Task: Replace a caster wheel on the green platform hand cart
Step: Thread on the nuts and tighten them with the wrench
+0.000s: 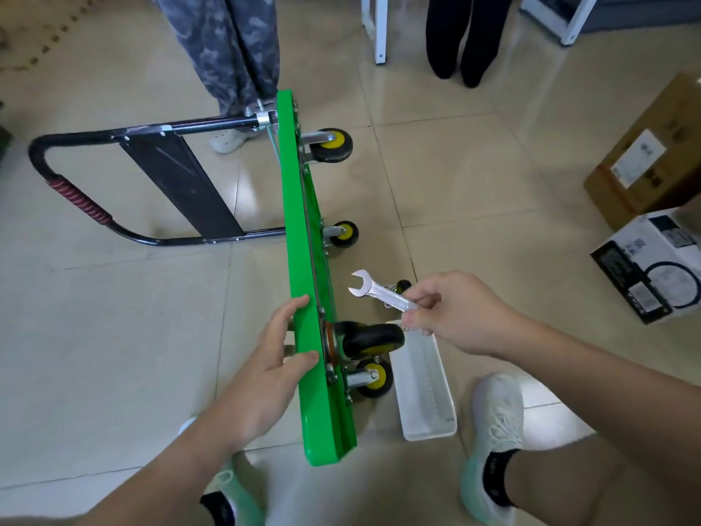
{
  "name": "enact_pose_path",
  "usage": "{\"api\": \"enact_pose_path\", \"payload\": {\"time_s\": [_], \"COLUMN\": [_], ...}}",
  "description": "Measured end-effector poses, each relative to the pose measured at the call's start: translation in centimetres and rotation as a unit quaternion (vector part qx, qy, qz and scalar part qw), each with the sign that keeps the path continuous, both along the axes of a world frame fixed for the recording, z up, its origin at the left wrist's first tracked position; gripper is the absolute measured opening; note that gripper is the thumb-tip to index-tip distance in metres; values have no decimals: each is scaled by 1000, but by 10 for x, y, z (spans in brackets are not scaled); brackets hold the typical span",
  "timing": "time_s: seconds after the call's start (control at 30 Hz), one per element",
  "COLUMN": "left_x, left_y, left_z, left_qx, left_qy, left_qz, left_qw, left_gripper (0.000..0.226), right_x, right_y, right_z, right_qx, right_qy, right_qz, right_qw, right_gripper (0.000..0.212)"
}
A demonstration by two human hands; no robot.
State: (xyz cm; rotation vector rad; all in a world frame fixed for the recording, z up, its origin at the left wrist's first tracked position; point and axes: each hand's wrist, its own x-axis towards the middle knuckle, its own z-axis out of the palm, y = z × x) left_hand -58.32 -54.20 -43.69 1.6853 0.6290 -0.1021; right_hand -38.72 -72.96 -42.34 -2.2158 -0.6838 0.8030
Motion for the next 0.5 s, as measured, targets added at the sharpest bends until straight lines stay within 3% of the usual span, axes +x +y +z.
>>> {"api": "enact_pose_path", "payload": {"time_s": [0.3, 0.5], "left_x": [4, 6], "left_y": [12, 18], "left_z": [-11, -9], "left_qx": [-11, -9], "left_qy": [12, 18], "left_qz": [-6, -18], "left_qw": [1000, 1000], "left_gripper": [64, 64], "right_x": [45, 62], "right_y": [25, 37], "right_z": [20, 29], "right_qx": [-67, 9], "right_qy": [-149, -206], "right_qz": [20, -59], "right_qw": [986, 977], "right_gripper": [27, 26]}}
